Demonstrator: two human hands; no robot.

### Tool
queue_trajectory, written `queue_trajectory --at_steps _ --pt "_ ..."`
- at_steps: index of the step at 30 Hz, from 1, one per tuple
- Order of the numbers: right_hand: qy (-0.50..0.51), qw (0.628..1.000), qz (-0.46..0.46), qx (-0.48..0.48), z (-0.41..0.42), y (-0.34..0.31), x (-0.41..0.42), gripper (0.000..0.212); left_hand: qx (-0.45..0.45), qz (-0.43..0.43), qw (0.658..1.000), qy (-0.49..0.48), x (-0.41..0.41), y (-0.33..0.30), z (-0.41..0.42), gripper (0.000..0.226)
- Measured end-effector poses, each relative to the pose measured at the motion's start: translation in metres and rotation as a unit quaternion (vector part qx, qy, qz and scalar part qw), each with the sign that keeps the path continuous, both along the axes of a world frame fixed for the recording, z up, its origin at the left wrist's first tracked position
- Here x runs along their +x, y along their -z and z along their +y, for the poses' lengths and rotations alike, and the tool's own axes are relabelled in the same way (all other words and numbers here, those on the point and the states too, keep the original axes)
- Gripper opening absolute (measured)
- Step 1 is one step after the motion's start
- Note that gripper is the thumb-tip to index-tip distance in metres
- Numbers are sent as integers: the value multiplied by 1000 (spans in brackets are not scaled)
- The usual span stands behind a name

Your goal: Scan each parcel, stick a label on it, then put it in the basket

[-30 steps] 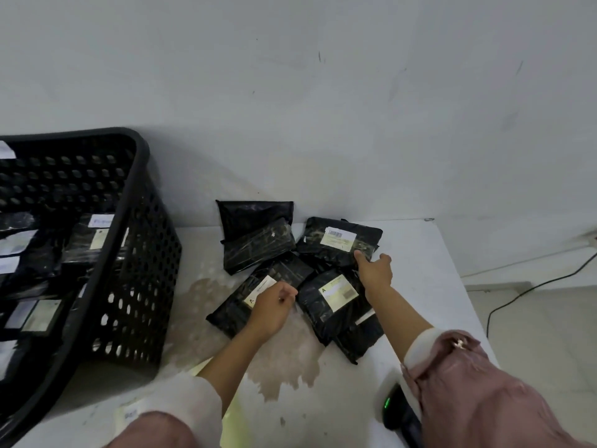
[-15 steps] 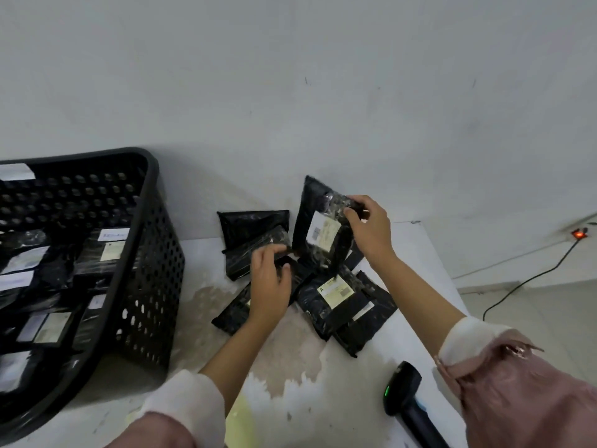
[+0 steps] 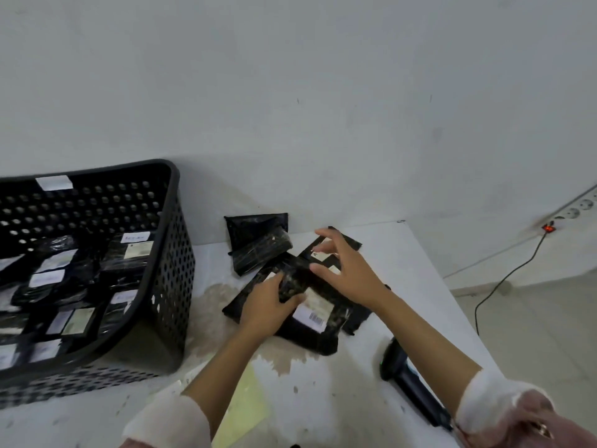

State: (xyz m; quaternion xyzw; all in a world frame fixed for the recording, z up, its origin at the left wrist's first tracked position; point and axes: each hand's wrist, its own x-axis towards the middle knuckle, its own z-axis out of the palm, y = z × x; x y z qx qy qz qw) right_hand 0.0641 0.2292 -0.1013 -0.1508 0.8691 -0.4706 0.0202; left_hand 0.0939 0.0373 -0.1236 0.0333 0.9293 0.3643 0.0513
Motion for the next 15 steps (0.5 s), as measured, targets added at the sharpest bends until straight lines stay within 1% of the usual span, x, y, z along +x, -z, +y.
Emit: queue_trajectory --at_steps 2,4,6,7,9,10,11,12,13,15 --pt "68 995 4 79 27 27 24 81 59 -58 994 -67 20 21 -6 44" --pt "118 975 -9 188 60 60 53 100 107 -90 982 -130 37 39 -13 43" --pt "166 950 -82 253 87 94 90 114 123 -107 973 -165 52 51 -18 42" --pt "184 941 -126 256 97 109 108 119 131 -113 968 -179 57 55 -20 41" --pt "199 938 -208 195 108 133 136 127 156 -120 960 -201 63 60 -21 39" --pt "195 936 -242 165 110 143 148 127 167 -123 956 -207 66 60 -20 39" --pt "183 933 -263 162 111 151 157 124 174 -126 954 -211 68 60 -20 39" --pt "175 928 -273 185 112 157 163 115 178 -127 953 -209 70 59 -20 41" --pt "176 923 -269 210 112 162 165 101 182 -128 953 -204 71 58 -19 42" --pt "189 921 -260 220 110 165 163 72 190 -127 954 -193 75 56 -20 44"
